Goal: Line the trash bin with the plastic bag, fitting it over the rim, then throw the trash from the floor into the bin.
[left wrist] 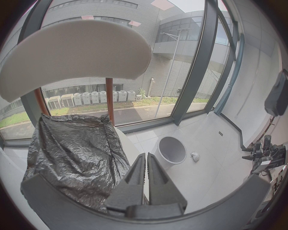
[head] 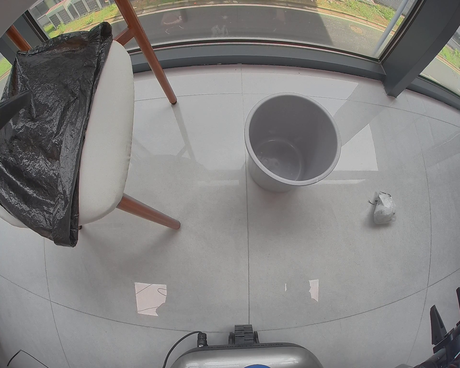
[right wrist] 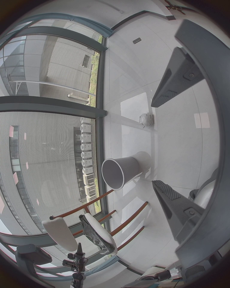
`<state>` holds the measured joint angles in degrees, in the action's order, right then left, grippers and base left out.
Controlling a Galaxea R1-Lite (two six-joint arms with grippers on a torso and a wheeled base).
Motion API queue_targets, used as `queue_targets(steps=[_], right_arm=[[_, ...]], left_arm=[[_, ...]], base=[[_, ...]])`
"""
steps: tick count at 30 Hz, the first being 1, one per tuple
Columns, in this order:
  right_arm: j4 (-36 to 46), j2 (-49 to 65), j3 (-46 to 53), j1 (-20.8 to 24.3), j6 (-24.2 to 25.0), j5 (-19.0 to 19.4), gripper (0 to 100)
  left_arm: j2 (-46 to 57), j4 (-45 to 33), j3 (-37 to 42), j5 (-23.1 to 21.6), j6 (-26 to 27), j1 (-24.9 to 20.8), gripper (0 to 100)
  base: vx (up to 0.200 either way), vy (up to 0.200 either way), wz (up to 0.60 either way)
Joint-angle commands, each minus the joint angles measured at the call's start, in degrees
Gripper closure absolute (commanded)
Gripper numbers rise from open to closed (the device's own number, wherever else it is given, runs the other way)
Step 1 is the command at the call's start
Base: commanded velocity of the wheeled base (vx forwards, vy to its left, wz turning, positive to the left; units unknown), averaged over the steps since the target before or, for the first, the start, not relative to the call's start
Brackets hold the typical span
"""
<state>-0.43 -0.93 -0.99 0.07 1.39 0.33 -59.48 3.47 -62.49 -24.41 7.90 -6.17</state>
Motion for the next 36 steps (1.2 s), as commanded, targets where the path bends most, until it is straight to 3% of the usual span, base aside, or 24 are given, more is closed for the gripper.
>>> queue_targets(steps=[1,2,4,6,10,13,14,15,17,19,26,36], right_arm=[[0.0,0.9,1.0,0.0,-0.1,0.0,0],[0.0,0.9,1.0,0.0,-0.1,0.0,0],[0.0,0.9,1.0,0.0,-0.1,0.1,0],[0.0,0.9,1.0,0.0,0.0,0.0,0],[0.0,0.9,1.0,0.0,-0.1,0.0,0],[0.0,0.9,1.0,0.0,0.0,0.0,0],[0.0,0.9,1.0,0.0,0.0,0.0,0],[0.0,0.9,1.0,0.0,0.0,0.0,0],[0.0,0.9,1.0,0.0,0.0,0.0,0],[0.0,0.9,1.0,0.0,0.0,0.0,0],[0.0,0.9,1.0,0.0,-0.1,0.0,0],[0.0,0.9,1.0,0.0,-0.1,0.0,0]], left_arm=[[-9.3,-0.1,-4.7,0.9,1.0,-4.2,100],[-9.7,-0.1,-4.8,1.0,1.2,-4.3,0],[-12.1,-0.1,-5.5,2.2,2.5,-4.5,0],[-13.9,0.0,-6.2,7.1,4.2,-4.7,0],[-17.5,-0.3,-10.8,12.3,5.6,-10.4,0],[-19.5,-0.2,-13.4,20.2,6.3,-11.1,0],[-19.5,-0.2,-13.4,20.2,6.3,-11.1,0],[-20.2,-0.1,-13.7,25.5,6.3,-12.7,0],[-20.5,-0.2,-13.8,30.3,6.3,-14.7,0],[-20.4,-0.6,-13.6,33.0,6.5,-15.1,0],[-20.0,-1.4,-13.4,39.9,14.8,-15.1,0],[-19.9,-1.5,-13.2,43.6,15.0,-14.5,0]], base=[[0.0,0.0,0.0],[0.0,0.0,0.0],[0.0,0.0,0.0],[0.0,0.0,0.0],[0.0,0.0,0.0],[0.0,0.0,0.0],[0.0,0.0,0.0],[0.0,0.0,0.0],[0.0,0.0,0.0],[0.0,0.0,0.0],[0.0,0.0,0.0],[0.0,0.0,0.0]])
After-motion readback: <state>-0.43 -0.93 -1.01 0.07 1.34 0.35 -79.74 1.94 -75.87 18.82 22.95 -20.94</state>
